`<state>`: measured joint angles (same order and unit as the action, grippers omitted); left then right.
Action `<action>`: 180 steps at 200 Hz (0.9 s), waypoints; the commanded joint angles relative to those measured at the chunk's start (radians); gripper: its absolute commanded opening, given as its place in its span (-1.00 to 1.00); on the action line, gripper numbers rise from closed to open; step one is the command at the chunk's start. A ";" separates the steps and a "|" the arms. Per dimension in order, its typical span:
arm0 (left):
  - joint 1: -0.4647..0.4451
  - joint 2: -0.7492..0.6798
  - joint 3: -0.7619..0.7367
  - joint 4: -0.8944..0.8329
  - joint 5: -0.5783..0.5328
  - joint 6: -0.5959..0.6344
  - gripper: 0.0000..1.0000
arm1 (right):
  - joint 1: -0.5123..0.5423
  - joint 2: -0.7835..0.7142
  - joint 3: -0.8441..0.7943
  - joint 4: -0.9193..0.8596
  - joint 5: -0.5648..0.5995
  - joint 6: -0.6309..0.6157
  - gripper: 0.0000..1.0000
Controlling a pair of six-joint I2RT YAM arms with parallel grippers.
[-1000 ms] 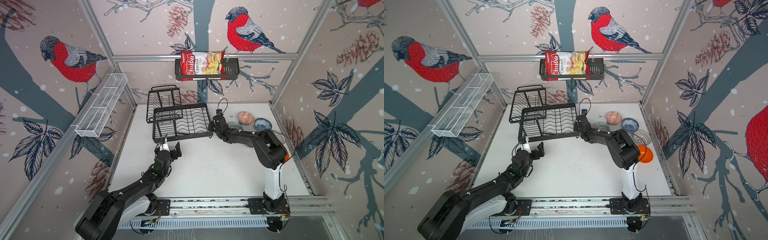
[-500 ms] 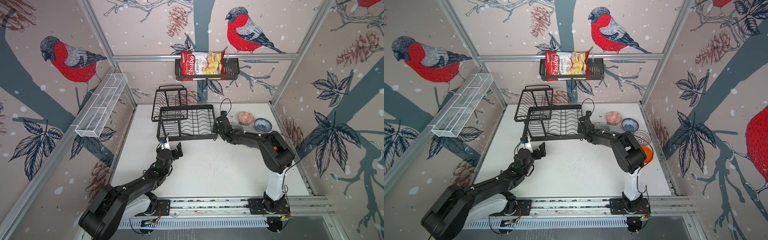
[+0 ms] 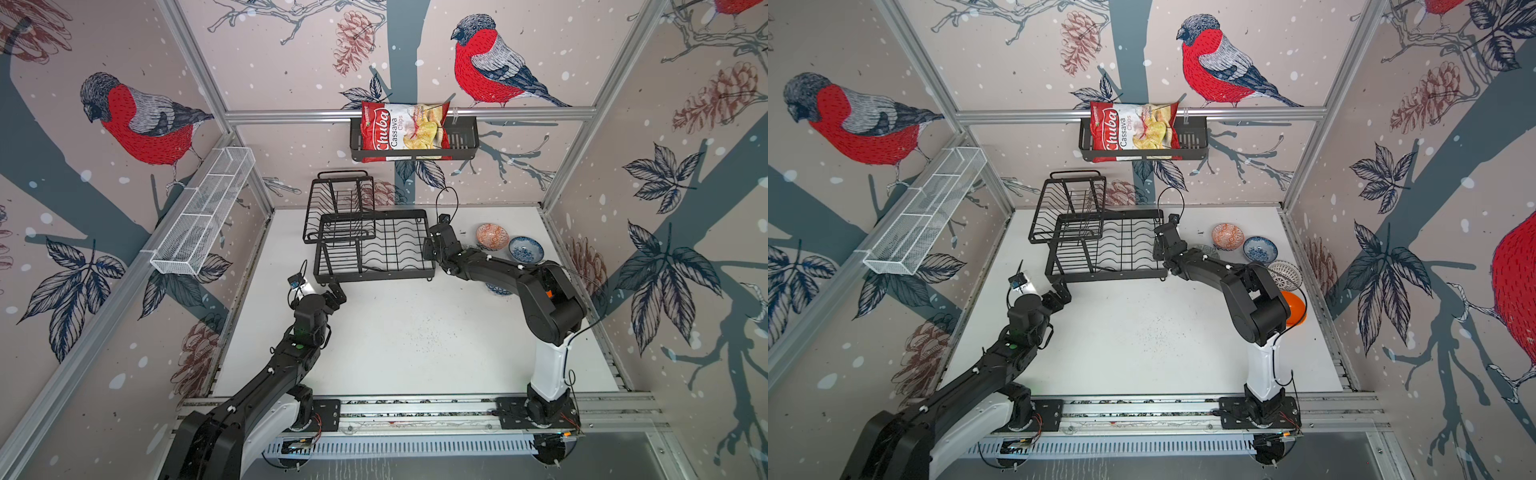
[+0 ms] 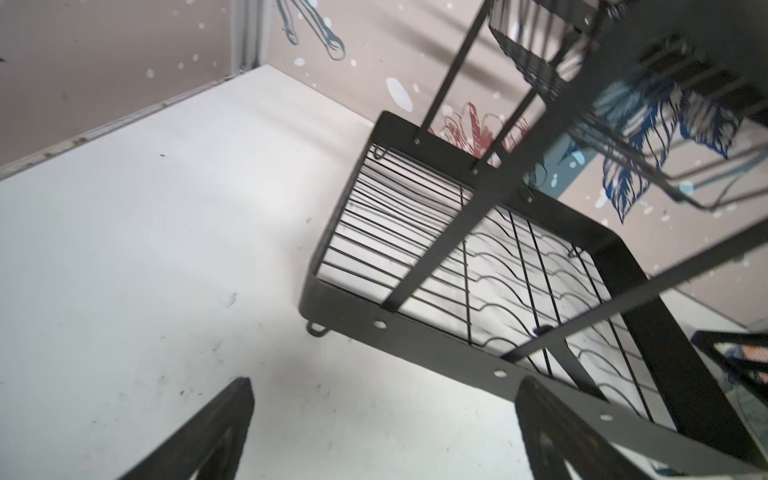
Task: Load the bowls into the dish rack
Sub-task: 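Drag the dish rack toward the table center with the right gripper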
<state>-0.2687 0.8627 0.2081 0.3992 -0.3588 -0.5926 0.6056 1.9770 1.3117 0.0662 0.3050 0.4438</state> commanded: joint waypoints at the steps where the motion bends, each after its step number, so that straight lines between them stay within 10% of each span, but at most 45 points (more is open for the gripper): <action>1: 0.075 -0.038 -0.035 -0.064 0.119 -0.084 0.97 | -0.008 0.038 0.035 -0.001 0.014 -0.018 0.21; 45: 0.189 0.068 -0.011 -0.017 0.314 -0.110 0.96 | -0.009 0.092 0.065 0.020 -0.006 -0.039 0.12; 102: 0.189 0.091 0.013 -0.031 0.334 -0.091 0.96 | -0.042 0.100 0.038 0.052 -0.013 -0.069 -0.53; 180: 0.189 0.061 -0.010 -0.017 0.390 -0.059 0.96 | -0.054 0.050 -0.037 0.088 0.011 -0.104 -0.74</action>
<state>-0.0811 0.9161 0.2008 0.3576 0.0029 -0.6727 0.5606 2.0521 1.3048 0.1493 0.2554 0.3576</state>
